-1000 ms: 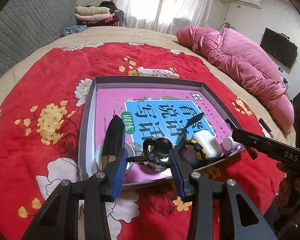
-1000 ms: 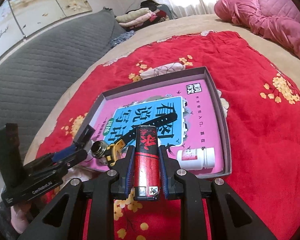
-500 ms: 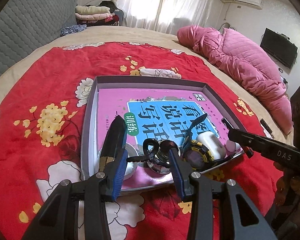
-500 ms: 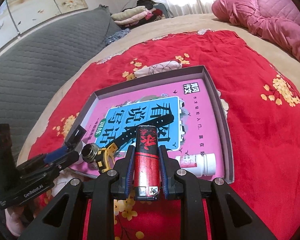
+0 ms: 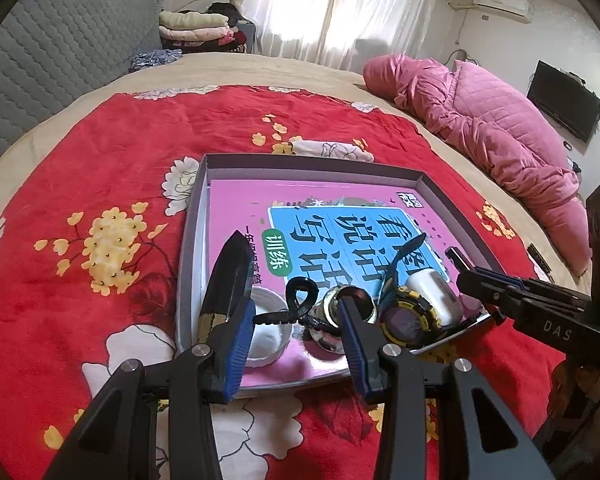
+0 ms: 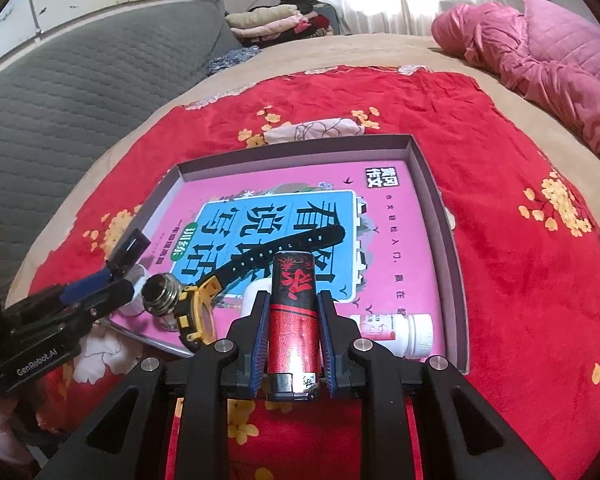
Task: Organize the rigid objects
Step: 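Lower the lighter into the box with the right tool while the left tool drops the clip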
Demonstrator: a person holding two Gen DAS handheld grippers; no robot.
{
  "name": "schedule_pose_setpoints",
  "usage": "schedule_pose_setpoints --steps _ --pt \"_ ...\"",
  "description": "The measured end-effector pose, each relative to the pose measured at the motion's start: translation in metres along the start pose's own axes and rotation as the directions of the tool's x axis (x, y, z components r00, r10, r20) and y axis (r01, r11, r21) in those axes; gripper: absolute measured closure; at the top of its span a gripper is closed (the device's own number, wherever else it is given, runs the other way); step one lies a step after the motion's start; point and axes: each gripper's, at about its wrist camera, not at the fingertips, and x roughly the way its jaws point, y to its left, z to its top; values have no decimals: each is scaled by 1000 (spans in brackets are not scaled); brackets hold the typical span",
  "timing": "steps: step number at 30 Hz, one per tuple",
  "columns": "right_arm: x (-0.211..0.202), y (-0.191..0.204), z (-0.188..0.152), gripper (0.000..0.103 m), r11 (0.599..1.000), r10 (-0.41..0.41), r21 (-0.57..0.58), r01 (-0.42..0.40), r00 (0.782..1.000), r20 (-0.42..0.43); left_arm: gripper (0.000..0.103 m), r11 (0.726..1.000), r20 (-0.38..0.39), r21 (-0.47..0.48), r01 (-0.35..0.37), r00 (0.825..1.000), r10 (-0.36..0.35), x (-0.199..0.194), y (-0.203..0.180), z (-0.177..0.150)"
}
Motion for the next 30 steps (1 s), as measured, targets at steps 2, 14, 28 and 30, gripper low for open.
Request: schedule_pose_setpoints --steps 2,14,28,30 --pt "1 1 0 80 1000 2 4 -2 1000 2 60 1000 2 -4 -6 1000 6 0 2 0" --pt "15 31 3 80 990 -26 -137 24 1000 -16 60 1000 -2 15 -9 1000 9 6 0 1" --pt "20 24 3 78 996 4 -87 -6 1000 -26 60 999 -15 -24 21 1000 -21 9 6 2" --pt "19 24 3 77 996 4 -86 -7 1000 -26 60 999 -19 -30 23 1000 -23 10 7 2"
